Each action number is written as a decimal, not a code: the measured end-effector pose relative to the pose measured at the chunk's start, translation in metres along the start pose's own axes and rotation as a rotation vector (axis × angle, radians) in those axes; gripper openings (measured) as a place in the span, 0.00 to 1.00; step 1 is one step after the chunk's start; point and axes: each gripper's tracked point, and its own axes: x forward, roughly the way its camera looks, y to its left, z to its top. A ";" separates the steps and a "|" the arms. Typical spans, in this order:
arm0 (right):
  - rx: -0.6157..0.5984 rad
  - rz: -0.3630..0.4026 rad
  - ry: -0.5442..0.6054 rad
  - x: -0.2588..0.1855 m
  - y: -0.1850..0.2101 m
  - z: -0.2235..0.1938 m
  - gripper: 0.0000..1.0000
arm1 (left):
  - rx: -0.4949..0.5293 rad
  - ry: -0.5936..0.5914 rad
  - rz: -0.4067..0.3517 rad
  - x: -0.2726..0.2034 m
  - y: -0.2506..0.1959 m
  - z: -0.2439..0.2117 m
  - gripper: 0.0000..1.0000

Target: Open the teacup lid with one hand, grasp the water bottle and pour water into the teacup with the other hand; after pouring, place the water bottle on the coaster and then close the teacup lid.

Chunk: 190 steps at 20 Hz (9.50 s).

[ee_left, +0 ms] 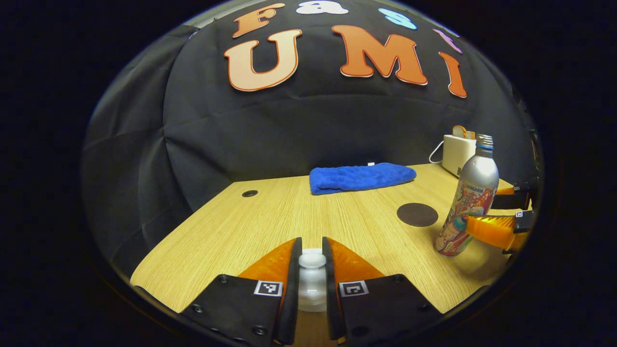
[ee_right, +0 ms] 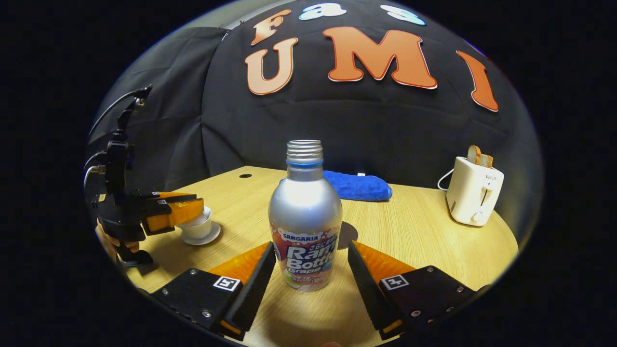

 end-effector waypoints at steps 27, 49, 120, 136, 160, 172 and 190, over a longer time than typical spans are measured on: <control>-0.400 -0.108 0.126 0.024 0.007 0.053 0.77 | -0.105 -0.112 0.207 -0.053 0.132 0.016 0.28; -0.952 -0.043 0.078 0.038 0.098 0.084 0.77 | -0.126 -0.061 0.291 -0.073 0.191 -0.020 0.29; -2.159 -0.329 -0.332 0.058 0.129 0.188 0.76 | -0.092 -0.110 0.357 -0.105 0.219 -0.025 0.29; -2.016 -0.156 -0.253 0.071 0.138 0.115 0.76 | -0.109 -0.110 0.310 -0.104 0.206 -0.027 0.29; -0.608 -0.069 0.052 0.085 -0.015 0.092 0.77 | -0.094 -0.190 0.097 -0.057 0.079 0.042 0.28; 0.009 0.056 0.103 0.105 -0.041 0.057 0.77 | -0.081 -0.153 0.065 -0.041 0.047 0.039 0.29; -0.081 0.065 0.120 0.093 -0.037 0.035 0.88 | -0.107 -0.105 -0.005 -0.008 0.006 0.011 0.29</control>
